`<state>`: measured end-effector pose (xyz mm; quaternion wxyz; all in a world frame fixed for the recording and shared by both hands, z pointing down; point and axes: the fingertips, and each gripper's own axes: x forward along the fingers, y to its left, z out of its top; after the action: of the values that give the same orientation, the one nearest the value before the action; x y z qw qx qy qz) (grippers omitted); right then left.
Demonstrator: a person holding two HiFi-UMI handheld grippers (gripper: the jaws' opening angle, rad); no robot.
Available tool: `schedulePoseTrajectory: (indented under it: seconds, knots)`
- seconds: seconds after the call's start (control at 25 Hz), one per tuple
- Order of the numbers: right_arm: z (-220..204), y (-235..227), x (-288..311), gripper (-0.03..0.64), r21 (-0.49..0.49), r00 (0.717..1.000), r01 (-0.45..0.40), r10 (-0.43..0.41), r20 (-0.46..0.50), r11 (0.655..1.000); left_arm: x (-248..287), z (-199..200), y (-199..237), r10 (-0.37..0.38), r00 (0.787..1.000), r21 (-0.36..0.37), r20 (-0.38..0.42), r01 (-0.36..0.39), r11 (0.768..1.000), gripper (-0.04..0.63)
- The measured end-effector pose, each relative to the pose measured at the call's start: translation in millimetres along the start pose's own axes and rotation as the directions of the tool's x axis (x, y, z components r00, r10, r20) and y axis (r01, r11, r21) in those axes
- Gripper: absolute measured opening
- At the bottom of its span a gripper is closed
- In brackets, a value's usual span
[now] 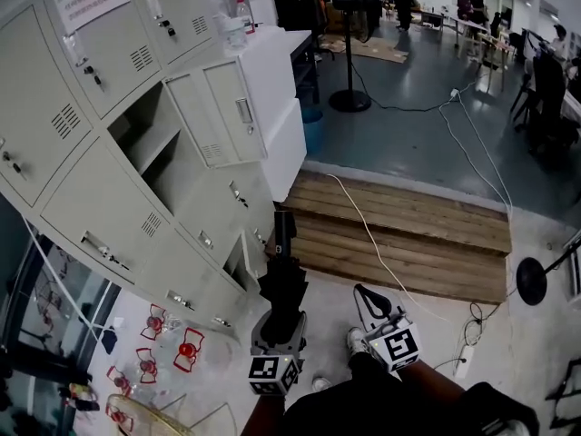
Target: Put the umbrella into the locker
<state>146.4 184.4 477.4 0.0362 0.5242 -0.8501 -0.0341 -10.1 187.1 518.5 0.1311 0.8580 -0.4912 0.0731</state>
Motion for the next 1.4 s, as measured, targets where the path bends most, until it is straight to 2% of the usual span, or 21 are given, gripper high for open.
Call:
schedulePoseTrajectory:
  seconds: [0.44,0.64,0.76,0.92,1.2,1.4]
  knots:
    - [18.0,-36.3,99.5,0.0,-0.036,0.989,-0.143,0.144,0.029,0.989,64.0,21.0,37.2,0.099,0.995,-0.035,-0.009,-0.099,0.994,0.252]
    - [17.5,-66.1,134.3,0.0,-0.046,0.98,-0.196,0.198,0.035,0.979,96.2,23.9,52.0,0.171,0.985,-0.016,-0.019,-0.172,0.985,0.252]
    - [17.3,-81.8,156.0,0.0,-0.052,0.973,-0.225,0.227,0.043,0.973,116.1,27.5,59.7,0.206,0.979,-0.052,0.004,-0.205,0.977,0.252]
    - [16.7,-93.8,175.3,-0.001,-0.037,0.96,-0.27,0.272,0.065,0.962,128.7,28.9,64.6,0.258,0.966,-0.09,-0.007,-0.258,0.962,0.252]
    - [13.0,-89.4,213.2,0.0,-0.028,0.93,-0.361,0.362,0.065,0.932,145.6,36.0,83.8,0.332,0.943,-0.153,-0.007,-0.329,0.932,0.252]
    - [10.7,-70.4,257.1,-0.002,-0.035,0.907,-0.414,0.416,0.072,0.91,154.1,37.3,118.5,0.368,0.93,-0.171,-0.011,-0.364,0.916,0.252]
